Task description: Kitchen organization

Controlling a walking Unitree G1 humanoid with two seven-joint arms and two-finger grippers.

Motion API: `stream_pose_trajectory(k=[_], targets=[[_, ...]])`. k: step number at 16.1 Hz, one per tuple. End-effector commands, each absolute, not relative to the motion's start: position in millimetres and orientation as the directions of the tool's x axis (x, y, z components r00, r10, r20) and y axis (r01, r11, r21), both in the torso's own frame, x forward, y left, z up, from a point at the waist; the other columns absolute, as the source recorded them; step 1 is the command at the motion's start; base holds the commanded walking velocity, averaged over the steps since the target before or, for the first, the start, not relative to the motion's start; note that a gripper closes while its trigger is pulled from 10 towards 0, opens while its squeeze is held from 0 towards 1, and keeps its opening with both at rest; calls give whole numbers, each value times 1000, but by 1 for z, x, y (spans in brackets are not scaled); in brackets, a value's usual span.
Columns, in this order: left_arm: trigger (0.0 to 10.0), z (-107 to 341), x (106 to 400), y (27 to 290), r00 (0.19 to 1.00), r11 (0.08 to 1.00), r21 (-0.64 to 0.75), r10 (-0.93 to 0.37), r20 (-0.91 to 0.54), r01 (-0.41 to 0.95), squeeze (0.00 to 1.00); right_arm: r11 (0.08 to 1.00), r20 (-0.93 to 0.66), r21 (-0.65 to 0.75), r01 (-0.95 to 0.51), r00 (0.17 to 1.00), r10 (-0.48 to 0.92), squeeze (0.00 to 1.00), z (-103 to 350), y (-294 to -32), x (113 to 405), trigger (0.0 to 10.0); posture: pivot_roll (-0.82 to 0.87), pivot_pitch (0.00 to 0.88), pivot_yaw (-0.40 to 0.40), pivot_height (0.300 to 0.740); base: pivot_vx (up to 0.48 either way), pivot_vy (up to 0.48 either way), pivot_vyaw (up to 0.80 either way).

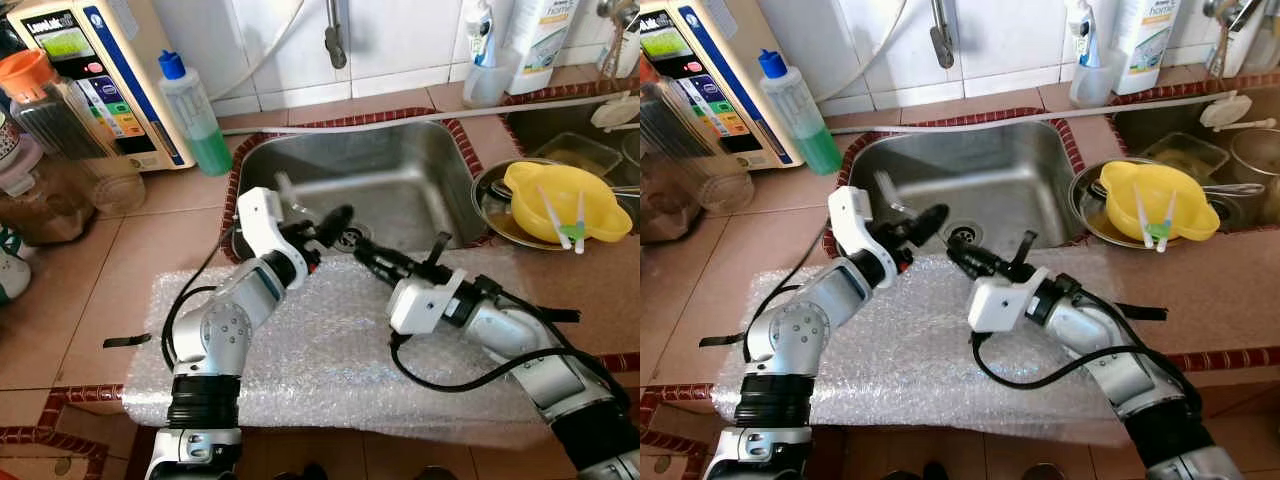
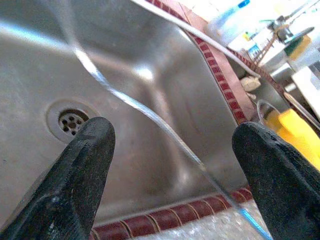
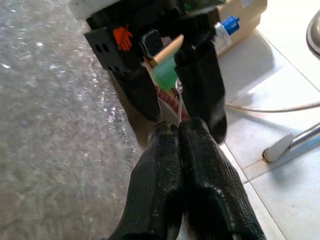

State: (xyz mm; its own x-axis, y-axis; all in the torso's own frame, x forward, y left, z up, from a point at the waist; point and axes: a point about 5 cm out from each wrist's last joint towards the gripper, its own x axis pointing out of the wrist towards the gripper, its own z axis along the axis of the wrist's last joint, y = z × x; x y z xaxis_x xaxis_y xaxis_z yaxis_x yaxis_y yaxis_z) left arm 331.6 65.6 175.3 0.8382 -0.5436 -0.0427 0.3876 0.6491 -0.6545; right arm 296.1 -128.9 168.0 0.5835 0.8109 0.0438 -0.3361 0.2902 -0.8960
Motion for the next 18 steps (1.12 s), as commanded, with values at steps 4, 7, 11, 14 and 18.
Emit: stream_pose_trajectory(k=[4,7,11,14,18], targets=[[10000,184,330,66,839,637,-655,-544,-9,407,0,285,73,-904,-320,540,839,0,171,-117,296,0,-326,174,207,740,0,0,0],[0,186,329,67,843,623,-668,-538,13,408,0,295,87,-902,-317,534,841,0,169,-115,294,0,-327,176,212,740,0,0,0],[0,186,331,69,855,635,-665,-518,10,393,0,308,97,-897,-317,539,837,0,166,-114,291,0,-331,177,218,740,0,0,0],[0,185,335,71,868,639,-679,-497,-6,362,0,319,100,-888,-330,541,835,0,161,-112,285,0,-333,178,219,740,0,0,0],[0,186,338,70,878,639,-687,-479,-3,346,0,314,95,-890,-329,540,836,0,160,-114,283,0,-332,180,217,740,0,0,0]])
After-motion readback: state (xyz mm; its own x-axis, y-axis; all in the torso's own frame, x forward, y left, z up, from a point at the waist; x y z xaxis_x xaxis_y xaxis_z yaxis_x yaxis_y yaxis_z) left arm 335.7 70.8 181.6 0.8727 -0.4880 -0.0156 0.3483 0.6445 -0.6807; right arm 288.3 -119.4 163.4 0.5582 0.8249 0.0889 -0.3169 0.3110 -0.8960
